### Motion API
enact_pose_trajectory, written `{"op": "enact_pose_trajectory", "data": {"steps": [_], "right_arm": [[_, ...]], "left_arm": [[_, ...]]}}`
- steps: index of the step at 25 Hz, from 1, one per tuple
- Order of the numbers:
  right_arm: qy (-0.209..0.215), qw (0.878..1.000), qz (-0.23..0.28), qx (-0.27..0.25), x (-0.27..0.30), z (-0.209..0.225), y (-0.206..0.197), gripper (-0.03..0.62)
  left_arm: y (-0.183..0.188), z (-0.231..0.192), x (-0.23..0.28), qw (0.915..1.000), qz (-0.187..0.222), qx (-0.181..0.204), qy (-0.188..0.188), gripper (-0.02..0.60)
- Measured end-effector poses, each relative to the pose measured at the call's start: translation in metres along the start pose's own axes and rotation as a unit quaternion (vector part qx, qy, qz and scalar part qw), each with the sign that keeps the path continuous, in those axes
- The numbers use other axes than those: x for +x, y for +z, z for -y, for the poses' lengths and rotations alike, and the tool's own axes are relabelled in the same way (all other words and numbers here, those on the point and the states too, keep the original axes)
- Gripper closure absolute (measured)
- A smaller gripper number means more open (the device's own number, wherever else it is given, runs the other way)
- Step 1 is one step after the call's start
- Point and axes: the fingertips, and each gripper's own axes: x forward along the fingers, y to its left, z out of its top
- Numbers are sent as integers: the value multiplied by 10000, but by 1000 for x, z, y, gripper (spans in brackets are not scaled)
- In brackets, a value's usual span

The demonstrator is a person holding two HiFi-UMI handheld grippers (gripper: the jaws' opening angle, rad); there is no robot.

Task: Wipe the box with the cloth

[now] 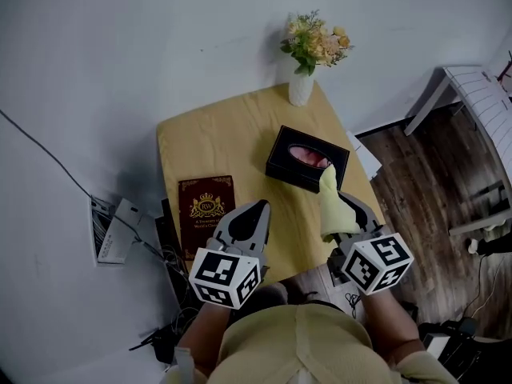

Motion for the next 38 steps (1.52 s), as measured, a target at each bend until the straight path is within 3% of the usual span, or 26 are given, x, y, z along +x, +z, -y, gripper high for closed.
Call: {"op": "enact_pose_trajectory", "data": {"steps": [7, 14, 23, 38], "right_arm": [[-254, 9996, 142, 23, 39, -9, 19, 554], [-358, 9993, -66, -133, 75, -6, 21, 554], [-283, 9996, -53, 67, 121, 11, 26, 554], [188, 9935, -1069, -341, 182, 18, -7, 554]], "left_arm": [[9, -28, 16, 9990, -84, 34, -444, 560], [13, -52, 34, 9989, -124, 44, -448, 560], [16, -69, 63, 9998, -166, 28, -88, 560], [12, -93, 82, 9978, -301, -181, 558, 560]]}}
